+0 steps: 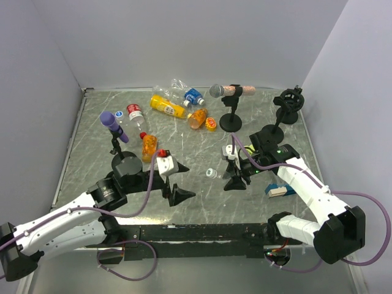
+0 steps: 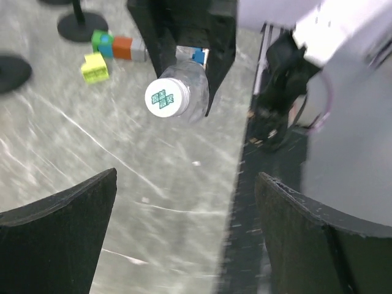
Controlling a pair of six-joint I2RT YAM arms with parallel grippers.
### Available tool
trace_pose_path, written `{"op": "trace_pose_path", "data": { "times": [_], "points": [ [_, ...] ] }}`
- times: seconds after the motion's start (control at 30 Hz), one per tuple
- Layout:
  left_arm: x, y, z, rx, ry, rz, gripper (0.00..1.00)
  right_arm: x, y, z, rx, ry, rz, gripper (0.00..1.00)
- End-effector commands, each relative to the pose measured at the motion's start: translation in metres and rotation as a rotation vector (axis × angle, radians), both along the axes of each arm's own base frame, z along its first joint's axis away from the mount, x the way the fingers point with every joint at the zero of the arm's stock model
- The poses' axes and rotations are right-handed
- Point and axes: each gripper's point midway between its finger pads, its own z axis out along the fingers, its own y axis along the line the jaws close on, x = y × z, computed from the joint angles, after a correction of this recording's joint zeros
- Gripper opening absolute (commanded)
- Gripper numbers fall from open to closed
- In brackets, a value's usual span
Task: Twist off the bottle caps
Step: Unscrew the bottle cap from the plastic bottle.
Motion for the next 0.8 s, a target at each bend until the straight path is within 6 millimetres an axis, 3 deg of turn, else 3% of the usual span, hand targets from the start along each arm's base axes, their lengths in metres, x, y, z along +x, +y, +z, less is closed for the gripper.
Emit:
{"op": "trace_pose_path", "data": {
  "times": [0.0, 0.2, 0.4, 0.77],
  "points": [
    [0.008, -0.011, 0.029, -0.036, -0.394, -0.108, 0.97, -0.005, 0.004, 0.01, 0.062, -0.042, 0.05, 0.17],
    [0.018, -0.035, 0.025, 0.045, -0.437, -0.195, 0.99, -0.006, 0.004, 0.011, 0.064, -0.039, 0.06, 0.17],
    [0.028, -0.051, 0.024, 0.031, -0.407, -0.251, 0.92, -0.006, 0.005, 0.01, 0.066, -0.036, 0.062, 0.17],
    [0.022, -0.07, 0.023, 0.001, -0.353, -0.358, 0.73, -0.006, 0.005, 0.01, 0.067, -0.033, 0.062, 0.17]
  ]
}}
